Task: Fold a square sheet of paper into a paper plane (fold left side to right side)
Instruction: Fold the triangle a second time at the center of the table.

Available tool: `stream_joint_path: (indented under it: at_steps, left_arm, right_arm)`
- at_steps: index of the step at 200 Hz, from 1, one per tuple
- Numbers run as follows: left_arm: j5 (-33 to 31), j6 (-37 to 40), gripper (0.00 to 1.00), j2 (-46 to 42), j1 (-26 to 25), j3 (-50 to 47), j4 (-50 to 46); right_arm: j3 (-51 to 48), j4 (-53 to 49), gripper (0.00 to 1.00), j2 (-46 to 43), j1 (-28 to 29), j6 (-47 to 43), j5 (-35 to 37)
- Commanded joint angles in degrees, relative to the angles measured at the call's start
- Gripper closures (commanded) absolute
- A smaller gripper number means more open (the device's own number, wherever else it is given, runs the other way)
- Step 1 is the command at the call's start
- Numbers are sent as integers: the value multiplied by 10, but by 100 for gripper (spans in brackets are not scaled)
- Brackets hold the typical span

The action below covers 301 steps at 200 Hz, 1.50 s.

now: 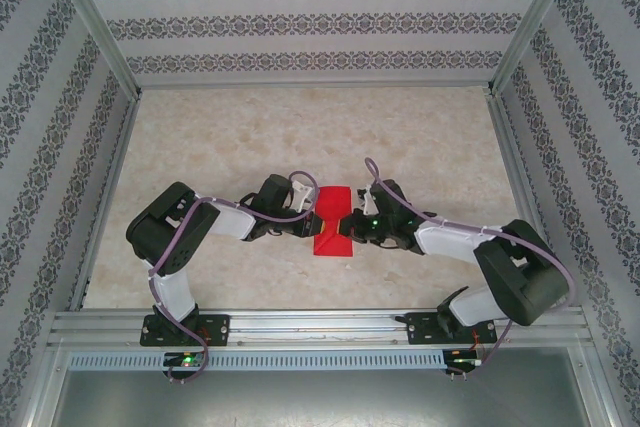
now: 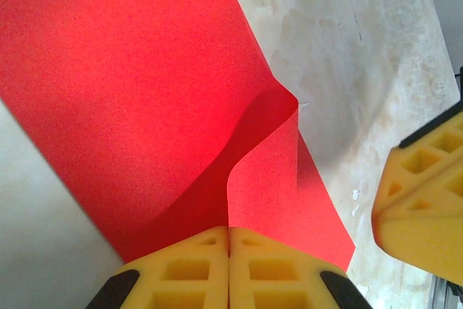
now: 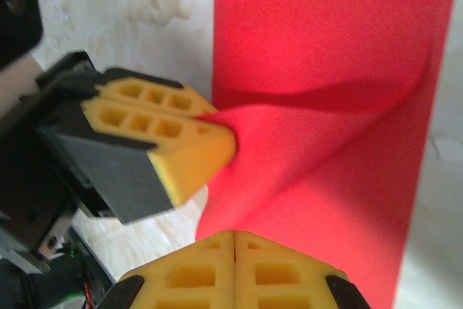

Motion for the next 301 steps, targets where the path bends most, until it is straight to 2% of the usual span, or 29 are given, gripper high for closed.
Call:
stream_joint_path:
  at_steps: [1, 113, 254, 301]
  left_arm:
    - [-27, 16, 94, -3, 7, -22, -11]
    - [-42, 15, 94, -11, 7, -34, 1]
    - [-44, 20, 95, 4, 7, -19, -18]
    - [-44, 21, 90, 4, 7, -17, -19]
  right_arm:
    - [24, 41, 100, 22, 8, 7, 10]
    - [49, 50, 100, 93, 18, 3, 15]
    - [44, 48, 100, 127, 18, 6, 25]
    - [34, 39, 100, 131, 18, 9, 33]
